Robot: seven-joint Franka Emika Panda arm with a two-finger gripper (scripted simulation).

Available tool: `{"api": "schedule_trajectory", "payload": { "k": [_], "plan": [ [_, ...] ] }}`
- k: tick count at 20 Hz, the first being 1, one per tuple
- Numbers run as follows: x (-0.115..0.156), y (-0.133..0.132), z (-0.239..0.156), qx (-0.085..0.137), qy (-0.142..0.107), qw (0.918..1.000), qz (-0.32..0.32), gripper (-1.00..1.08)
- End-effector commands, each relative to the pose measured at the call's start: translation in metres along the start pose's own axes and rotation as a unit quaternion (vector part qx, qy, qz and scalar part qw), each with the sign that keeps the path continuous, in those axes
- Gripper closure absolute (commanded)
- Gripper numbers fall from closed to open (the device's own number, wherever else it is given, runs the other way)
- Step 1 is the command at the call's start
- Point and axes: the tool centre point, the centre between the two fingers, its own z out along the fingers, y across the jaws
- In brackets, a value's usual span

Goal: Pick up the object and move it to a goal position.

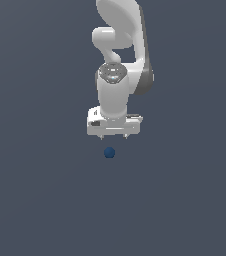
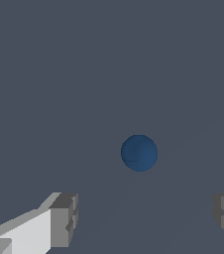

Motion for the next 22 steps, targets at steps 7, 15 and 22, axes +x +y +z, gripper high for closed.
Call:
{"api": "schedule_trajectory", "payload": {
  "k": [7, 15, 22],
  "plan": [
    [0.005, 0.011, -0.011, -0.006, 0.003, 1.0000, 0.003, -0.92],
    [0.007, 0.016, -0.015, -0.008, 0.004, 1.0000, 0.003, -0.92],
    [0.007, 0.017, -0.005, -0.009, 0.004, 0.9996, -0.025, -0.92]
  ]
}}
